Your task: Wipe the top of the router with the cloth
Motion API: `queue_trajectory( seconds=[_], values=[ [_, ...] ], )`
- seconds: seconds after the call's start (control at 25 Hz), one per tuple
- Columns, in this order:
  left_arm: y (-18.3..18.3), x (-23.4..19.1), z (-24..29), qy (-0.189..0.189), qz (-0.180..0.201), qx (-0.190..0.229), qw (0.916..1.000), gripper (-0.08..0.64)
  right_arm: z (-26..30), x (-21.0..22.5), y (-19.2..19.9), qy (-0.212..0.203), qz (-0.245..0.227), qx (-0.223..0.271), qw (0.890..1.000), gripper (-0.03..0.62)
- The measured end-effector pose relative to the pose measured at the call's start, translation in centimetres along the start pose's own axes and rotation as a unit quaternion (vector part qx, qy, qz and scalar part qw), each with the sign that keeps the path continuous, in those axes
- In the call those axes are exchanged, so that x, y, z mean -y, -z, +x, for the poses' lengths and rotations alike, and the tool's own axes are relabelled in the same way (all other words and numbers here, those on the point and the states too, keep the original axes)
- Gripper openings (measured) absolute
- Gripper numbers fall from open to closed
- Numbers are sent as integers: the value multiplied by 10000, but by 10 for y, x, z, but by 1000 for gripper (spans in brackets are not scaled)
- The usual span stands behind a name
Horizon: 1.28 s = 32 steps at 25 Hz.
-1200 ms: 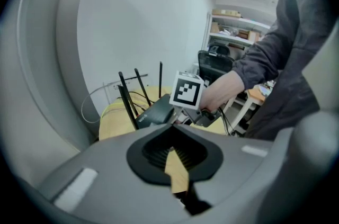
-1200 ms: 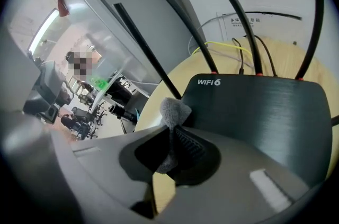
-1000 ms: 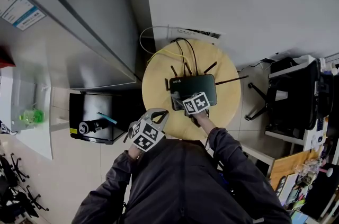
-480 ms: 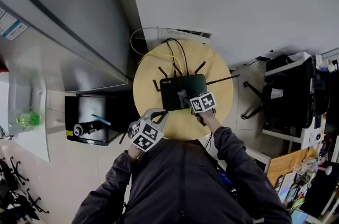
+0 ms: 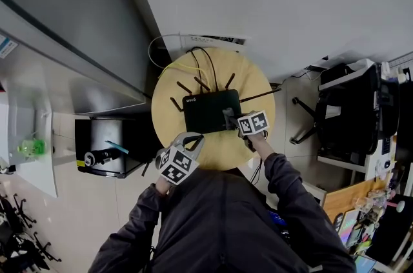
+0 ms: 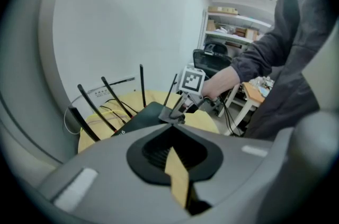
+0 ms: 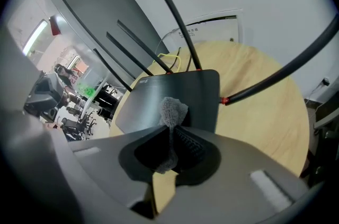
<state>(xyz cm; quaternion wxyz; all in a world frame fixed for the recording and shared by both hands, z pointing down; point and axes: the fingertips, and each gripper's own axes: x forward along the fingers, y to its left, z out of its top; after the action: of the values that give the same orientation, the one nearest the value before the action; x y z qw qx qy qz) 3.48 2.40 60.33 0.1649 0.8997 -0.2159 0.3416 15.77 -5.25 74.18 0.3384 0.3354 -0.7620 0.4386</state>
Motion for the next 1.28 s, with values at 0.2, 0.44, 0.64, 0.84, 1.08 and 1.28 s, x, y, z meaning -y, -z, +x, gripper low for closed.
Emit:
queue_trajectory(
  seconds=[0.2, 0.44, 0.64, 0.84, 1.08, 1.28],
  values=[
    [-1, 6, 5, -81, -56, -30, 9999, 2, -14, 22, 9, 66, 100, 47, 9999, 28],
    [7, 4, -2, -297, -213, -69, 9993, 2, -24, 33, 10, 186, 179, 220, 9994, 28],
    [21, 5, -16, -394, -316, -138, 9986, 2, -19, -14, 4, -238, 39, 570, 9981, 28],
    [33, 8, -30, -316, -237, -195, 9990, 2, 13, -87, 15, -660, -294, 481, 9962, 28],
    [47, 4, -50, -152, -13, -225, 9996, 2, 50, -154, 21, -890, -439, 386, 9943, 28],
    [58, -7, -64, -35, 185, -263, 9995, 2, 70, -170, 19, -759, -362, 369, 9958, 28]
  ],
)
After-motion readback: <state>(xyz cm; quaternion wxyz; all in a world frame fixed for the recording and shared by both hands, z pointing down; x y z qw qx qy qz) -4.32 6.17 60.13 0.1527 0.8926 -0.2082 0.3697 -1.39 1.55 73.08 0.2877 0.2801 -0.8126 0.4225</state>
